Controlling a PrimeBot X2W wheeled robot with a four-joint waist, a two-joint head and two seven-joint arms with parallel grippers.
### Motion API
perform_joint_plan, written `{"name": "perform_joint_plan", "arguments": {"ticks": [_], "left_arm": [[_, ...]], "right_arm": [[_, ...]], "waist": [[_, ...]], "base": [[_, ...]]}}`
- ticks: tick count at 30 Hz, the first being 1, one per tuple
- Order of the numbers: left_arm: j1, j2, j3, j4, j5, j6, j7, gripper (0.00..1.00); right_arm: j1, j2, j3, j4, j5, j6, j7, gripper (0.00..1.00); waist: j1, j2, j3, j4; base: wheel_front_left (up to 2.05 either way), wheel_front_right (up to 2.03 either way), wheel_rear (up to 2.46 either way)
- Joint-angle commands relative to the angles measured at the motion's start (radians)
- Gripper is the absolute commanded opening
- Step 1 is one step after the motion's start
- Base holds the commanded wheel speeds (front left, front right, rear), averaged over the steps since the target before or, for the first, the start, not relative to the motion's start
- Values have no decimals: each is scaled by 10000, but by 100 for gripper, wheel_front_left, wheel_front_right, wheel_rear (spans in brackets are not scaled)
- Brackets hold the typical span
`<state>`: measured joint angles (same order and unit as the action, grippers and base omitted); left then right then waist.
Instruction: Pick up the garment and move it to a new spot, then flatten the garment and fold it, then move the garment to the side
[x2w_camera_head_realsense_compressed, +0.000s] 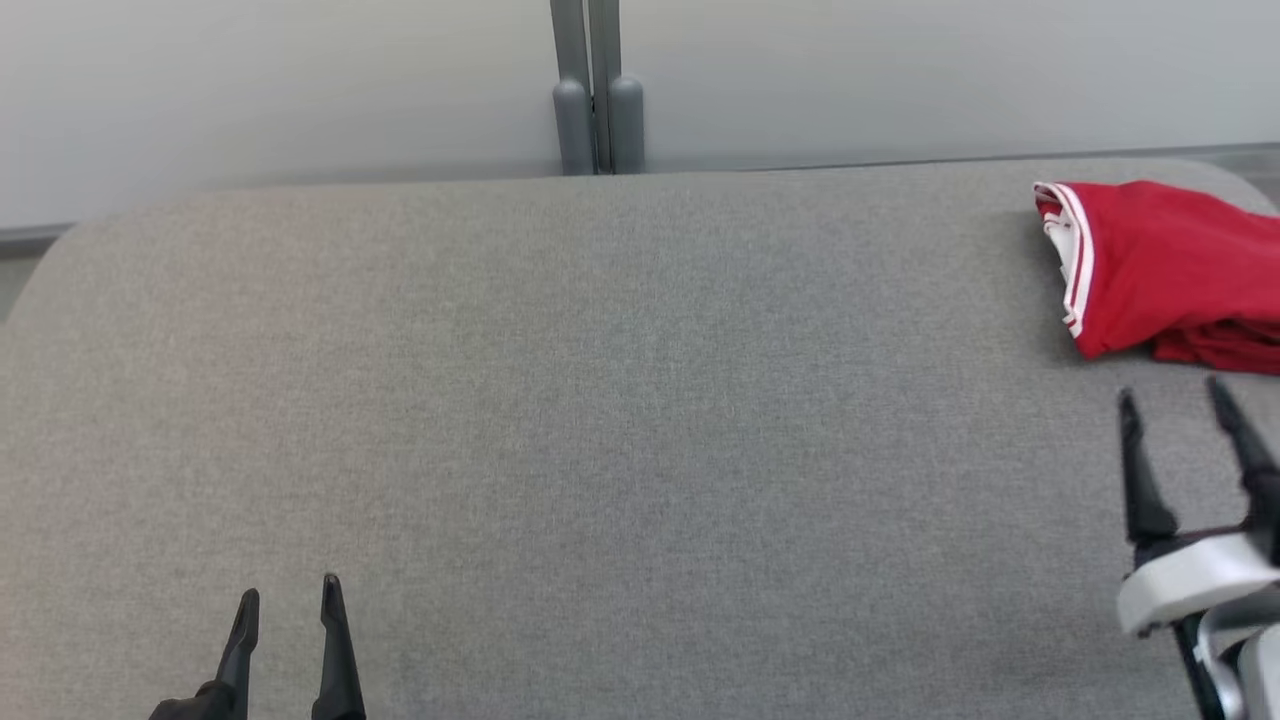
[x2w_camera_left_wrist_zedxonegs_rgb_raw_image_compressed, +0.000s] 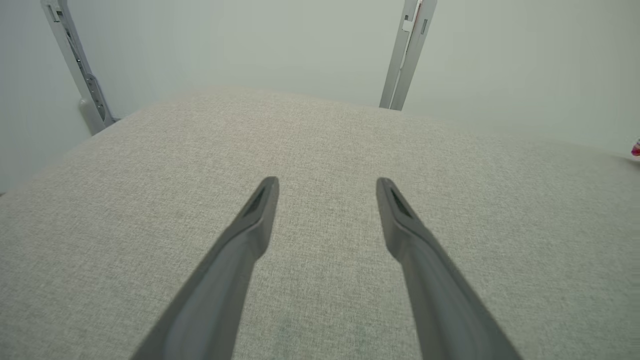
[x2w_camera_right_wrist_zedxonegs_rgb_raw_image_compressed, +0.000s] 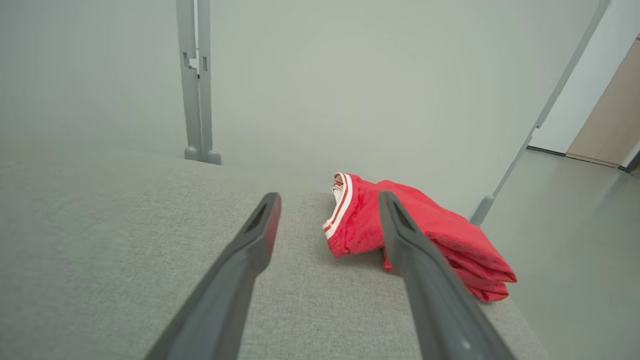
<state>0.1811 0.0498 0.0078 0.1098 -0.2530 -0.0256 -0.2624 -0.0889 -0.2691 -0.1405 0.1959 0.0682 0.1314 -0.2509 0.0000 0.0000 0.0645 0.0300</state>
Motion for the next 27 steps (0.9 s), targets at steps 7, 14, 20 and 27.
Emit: {"name": "perform_joint_plan", "arguments": {"ticks": [7, 14, 20, 27], "left_arm": [[-161, 24, 103, 447, 67, -132, -27, 100], [-482, 26, -33, 963, 437, -547, -27, 100], [-697, 27, -183, 1155, 524, -818, -27, 100], [-630, -27, -341, 1384, 544, -900, 39, 0]], "right_arm": [[1655, 1248, -34, -1242, -1041, -15, -140, 100], [2404, 1739, -205, -1267, -1321, -15, -143, 100], [2489, 1928, -160, -1056, -1419, -15, -144, 100], [2418, 2060, -176, -766, -1363, 2, -96, 0]], "waist": [[0, 0, -1010, -25], [0, 0, -1032, 141], [0, 0, -933, 139], [0, 0, -889, 147]], "base": [[0, 0, 0], [0, 0, 0], [0, 0, 0], [0, 0, 0]]}}
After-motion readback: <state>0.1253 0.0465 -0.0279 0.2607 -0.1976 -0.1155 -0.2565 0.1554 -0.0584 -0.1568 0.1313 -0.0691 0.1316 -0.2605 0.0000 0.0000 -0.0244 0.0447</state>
